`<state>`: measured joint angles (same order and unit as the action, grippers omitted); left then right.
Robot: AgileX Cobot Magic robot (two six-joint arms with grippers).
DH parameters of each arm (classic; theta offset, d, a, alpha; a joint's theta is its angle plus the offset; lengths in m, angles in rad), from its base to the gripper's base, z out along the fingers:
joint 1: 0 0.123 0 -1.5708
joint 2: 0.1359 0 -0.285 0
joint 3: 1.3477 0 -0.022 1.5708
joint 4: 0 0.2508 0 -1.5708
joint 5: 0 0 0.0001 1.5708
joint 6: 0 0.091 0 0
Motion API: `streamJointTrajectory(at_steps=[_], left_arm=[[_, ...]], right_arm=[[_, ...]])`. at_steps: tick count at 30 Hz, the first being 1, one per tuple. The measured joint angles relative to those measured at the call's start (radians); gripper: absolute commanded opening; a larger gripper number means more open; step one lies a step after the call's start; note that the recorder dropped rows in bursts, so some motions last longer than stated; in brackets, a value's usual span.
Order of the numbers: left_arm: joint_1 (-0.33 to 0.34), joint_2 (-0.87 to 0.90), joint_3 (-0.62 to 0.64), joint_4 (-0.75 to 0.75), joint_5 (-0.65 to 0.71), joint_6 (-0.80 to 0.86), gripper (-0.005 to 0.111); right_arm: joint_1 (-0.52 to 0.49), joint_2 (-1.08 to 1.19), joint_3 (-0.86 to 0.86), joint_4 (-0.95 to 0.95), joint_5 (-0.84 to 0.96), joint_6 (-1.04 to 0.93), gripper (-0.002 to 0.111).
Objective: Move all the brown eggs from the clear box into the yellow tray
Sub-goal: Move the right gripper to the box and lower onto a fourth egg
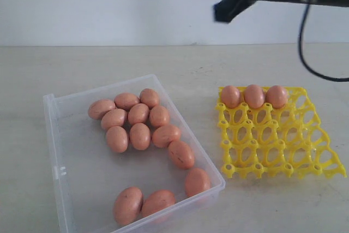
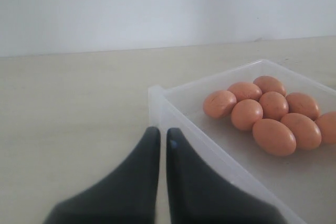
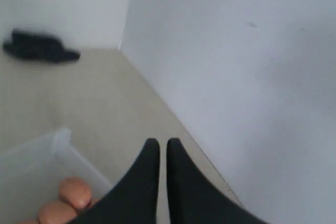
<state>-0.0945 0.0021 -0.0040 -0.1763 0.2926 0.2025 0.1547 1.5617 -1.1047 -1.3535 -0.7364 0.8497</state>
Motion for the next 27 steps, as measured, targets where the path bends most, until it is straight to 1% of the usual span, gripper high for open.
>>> streamJointTrajectory(at_steps=[1,2,5,7,8,10,12,13,16,18,20,21,23,25,27], left_arm=[[0.000,0.000,0.000,0.000,0.000,0.000,0.004],[0.000,0.000,0.000,0.000,0.000,0.000,0.004],[0.000,0.000,0.000,0.000,0.000,0.000,0.004],[0.000,0.000,0.000,0.000,0.000,0.000,0.004],[0.000,0.000,0.000,0.000,0.000,0.000,0.004],[0.000,0.000,0.000,0.000,0.000,0.000,0.004],[0.000,0.000,0.000,0.000,0.000,0.000,0.004],[0.000,0.000,0.000,0.000,0.000,0.000,0.004],[0.000,0.000,0.000,0.000,0.000,0.000,0.004],[0.000,0.000,0.000,0.000,0.000,0.000,0.004],[0.000,0.000,0.000,0.000,0.000,0.000,0.004],[0.000,0.000,0.000,0.000,0.000,0.000,0.004],[0.000,0.000,0.000,0.000,0.000,0.000,0.004],[0.000,0.000,0.000,0.000,0.000,0.000,0.004],[0.000,0.000,0.000,0.000,0.000,0.000,0.004]], right_arm=[[0.068,-0.008,-0.016,-0.064,0.083,-0.005,0.001],[0.168,-0.008,-0.030,-0.153,0.217,-0.009,0.001],[0.372,0.009,-0.038,-0.276,0.555,-0.012,0.001],[0.472,0.033,-0.039,-0.263,0.721,0.031,0.001],[0.507,0.048,-0.042,-0.205,0.794,0.082,0.001],[0.541,0.074,-0.049,-0.038,0.883,0.146,0.001],[0.550,0.102,-0.056,0.158,0.934,0.106,0.001],[0.550,0.116,-0.064,0.269,0.961,0.056,0.001],[0.552,0.167,-0.119,0.608,1.075,-0.150,0.001],[0.552,0.219,-0.203,0.835,1.241,-0.361,0.001],[0.552,0.279,-0.317,1.007,1.444,-0.551,0.001],[0.552,0.317,-0.375,1.080,1.552,-0.636,0.001],[0.552,0.390,-0.468,1.171,1.690,-0.752,0.001],[0.553,0.445,-0.543,1.215,1.745,-0.802,0.002],[0.553,0.491,-0.607,1.228,1.738,-0.825,0.008]])
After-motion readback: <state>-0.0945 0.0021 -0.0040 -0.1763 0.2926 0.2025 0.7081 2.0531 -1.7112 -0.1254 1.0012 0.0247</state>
